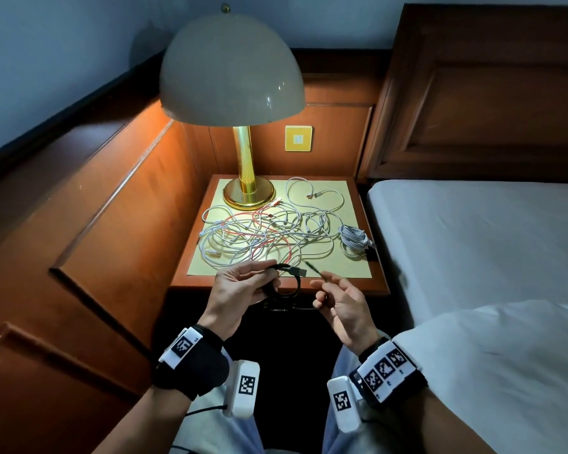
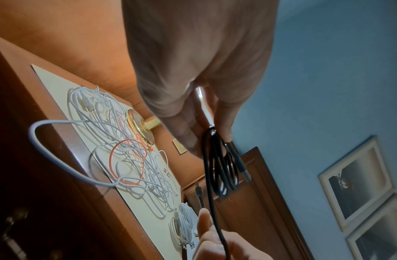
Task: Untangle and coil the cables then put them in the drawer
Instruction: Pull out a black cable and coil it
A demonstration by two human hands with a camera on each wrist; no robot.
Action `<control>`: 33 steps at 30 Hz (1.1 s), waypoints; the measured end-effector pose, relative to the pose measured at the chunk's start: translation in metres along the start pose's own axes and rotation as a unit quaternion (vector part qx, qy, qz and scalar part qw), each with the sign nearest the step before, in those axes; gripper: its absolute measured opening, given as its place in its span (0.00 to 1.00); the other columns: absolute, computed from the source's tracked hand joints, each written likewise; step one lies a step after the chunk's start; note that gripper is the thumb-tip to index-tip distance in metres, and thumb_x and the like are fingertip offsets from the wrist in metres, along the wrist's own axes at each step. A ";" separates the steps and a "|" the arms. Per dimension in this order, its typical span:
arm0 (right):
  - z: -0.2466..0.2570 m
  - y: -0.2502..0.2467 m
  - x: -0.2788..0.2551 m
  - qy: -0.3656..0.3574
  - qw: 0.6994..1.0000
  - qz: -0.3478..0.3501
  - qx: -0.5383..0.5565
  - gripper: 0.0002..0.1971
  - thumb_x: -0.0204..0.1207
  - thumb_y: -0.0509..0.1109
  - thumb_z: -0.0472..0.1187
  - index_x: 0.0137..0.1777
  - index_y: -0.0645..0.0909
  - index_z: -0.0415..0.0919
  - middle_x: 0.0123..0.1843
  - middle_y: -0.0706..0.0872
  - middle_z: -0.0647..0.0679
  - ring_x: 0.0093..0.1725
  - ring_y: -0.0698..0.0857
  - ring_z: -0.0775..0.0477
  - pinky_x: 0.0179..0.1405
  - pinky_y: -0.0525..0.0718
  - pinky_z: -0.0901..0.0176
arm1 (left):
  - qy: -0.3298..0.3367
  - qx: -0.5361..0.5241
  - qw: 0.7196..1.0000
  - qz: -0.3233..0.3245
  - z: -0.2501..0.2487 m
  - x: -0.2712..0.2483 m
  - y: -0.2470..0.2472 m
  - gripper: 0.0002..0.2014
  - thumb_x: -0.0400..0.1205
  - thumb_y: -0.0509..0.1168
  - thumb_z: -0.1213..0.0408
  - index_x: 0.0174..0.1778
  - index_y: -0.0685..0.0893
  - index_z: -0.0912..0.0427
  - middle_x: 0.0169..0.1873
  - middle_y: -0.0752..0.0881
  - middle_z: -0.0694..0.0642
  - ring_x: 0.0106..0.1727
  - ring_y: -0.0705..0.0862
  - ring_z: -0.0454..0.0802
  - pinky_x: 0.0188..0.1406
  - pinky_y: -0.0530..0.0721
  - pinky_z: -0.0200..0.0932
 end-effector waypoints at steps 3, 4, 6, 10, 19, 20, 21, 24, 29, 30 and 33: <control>-0.005 0.010 -0.007 0.013 0.999 0.038 -0.010 0.07 0.86 0.62 0.25 0.58 0.81 0.27 0.40 0.87 0.37 0.29 0.76 0.52 0.24 0.76 0.65 | 0.000 -0.026 1.000 0.007 0.003 0.000 0.005 0.17 0.73 0.75 0.73 0.58 0.89 0.72 0.45 0.90 0.69 0.41 0.90 0.58 0.45 0.91 0.47; -0.006 0.012 -0.009 0.019 0.998 0.050 -0.013 0.07 0.85 0.62 0.25 0.56 0.82 0.27 0.39 0.86 0.38 0.28 0.76 0.53 0.24 0.75 0.65 | 0.000 -0.036 0.999 0.009 0.003 -0.001 0.007 0.17 0.73 0.75 0.73 0.58 0.89 0.73 0.45 0.89 0.70 0.40 0.90 0.58 0.44 0.91 0.47; -0.007 0.017 -0.013 0.036 0.997 0.066 -0.021 0.08 0.85 0.63 0.26 0.52 0.84 0.29 0.37 0.83 0.40 0.28 0.76 0.54 0.24 0.74 0.66 | 0.002 -0.051 0.999 0.016 0.003 -0.001 0.010 0.17 0.73 0.74 0.75 0.59 0.88 0.74 0.44 0.88 0.70 0.39 0.89 0.57 0.43 0.91 0.46; -0.001 0.021 -0.018 0.061 0.994 0.094 0.002 0.07 0.85 0.62 0.26 0.53 0.82 0.29 0.37 0.84 0.41 0.28 0.75 0.54 0.24 0.73 0.67 | -0.003 -0.049 0.999 0.023 0.003 0.000 0.009 0.17 0.74 0.74 0.74 0.59 0.88 0.74 0.44 0.89 0.70 0.40 0.89 0.57 0.42 0.91 0.44; -0.001 0.036 -0.023 0.052 0.991 0.120 -0.008 0.10 0.81 0.61 0.33 0.54 0.83 0.30 0.41 0.82 0.41 0.34 0.77 0.52 0.32 0.73 0.61 | -0.008 -0.037 0.999 0.035 0.011 -0.004 0.010 0.16 0.71 0.76 0.72 0.56 0.91 0.70 0.48 0.90 0.73 0.41 0.90 0.58 0.44 0.92 0.46; 0.001 0.038 -0.024 0.040 0.991 0.126 -0.008 0.11 0.80 0.62 0.33 0.57 0.83 0.30 0.42 0.84 0.41 0.36 0.78 0.51 0.34 0.73 0.61 | -0.007 -0.038 0.999 0.034 0.012 -0.005 0.010 0.16 0.72 0.76 0.73 0.56 0.91 0.70 0.49 0.90 0.73 0.42 0.91 0.58 0.44 0.92 0.46; 0.004 0.039 -0.025 0.023 0.990 0.140 -0.010 0.13 0.78 0.64 0.33 0.61 0.82 0.32 0.44 0.86 0.40 0.38 0.80 0.49 0.36 0.72 0.59 | -0.008 -0.039 0.999 0.032 0.012 -0.005 0.010 0.16 0.72 0.76 0.73 0.56 0.91 0.70 0.50 0.90 0.73 0.42 0.91 0.59 0.44 0.92 0.47; 0.012 0.043 -0.032 -0.034 0.976 0.206 -0.061 0.21 0.75 0.69 0.32 0.68 0.78 0.42 0.49 0.87 0.40 0.43 0.83 0.49 0.38 0.74 0.56 | -0.009 -0.041 0.998 0.038 0.012 -0.006 0.011 0.16 0.73 0.75 0.72 0.56 0.90 0.71 0.51 0.90 0.73 0.43 0.91 0.59 0.44 0.92 0.47; 0.022 0.045 -0.035 -0.186 0.926 0.183 -0.273 0.13 0.78 0.74 0.28 0.59 0.86 0.43 0.53 0.92 0.44 0.52 0.91 0.44 0.54 0.89 0.51 | -0.008 -0.020 0.999 0.041 0.014 -0.009 0.017 0.12 0.78 0.71 0.78 0.57 0.88 0.76 0.50 0.90 0.75 0.42 0.92 0.60 0.40 0.91 0.44; 0.024 0.045 -0.036 -0.209 0.916 0.172 -0.297 0.13 0.78 0.75 0.28 0.59 0.87 0.43 0.54 0.93 0.44 0.54 0.92 0.42 0.59 0.89 0.47 | -0.006 -0.018 0.999 0.040 0.014 -0.009 0.019 0.12 0.78 0.71 0.79 0.57 0.87 0.77 0.49 0.90 0.75 0.42 0.92 0.60 0.40 0.91 0.44; 0.027 0.045 -0.038 -0.269 0.891 0.142 -0.338 0.13 0.78 0.76 0.29 0.57 0.90 0.44 0.53 0.93 0.47 0.53 0.93 0.45 0.58 0.90 0.47 | -0.005 -0.017 0.999 0.034 0.014 -0.010 0.021 0.12 0.78 0.72 0.80 0.56 0.87 0.78 0.47 0.90 0.74 0.38 0.92 0.57 0.38 0.91 0.42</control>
Point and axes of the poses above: each hand's wrist, its own x-axis towards the middle knuckle, its own y-axis out of the palm, z = x × y, the point moved 6 cm from there along x, towards the middle knuckle
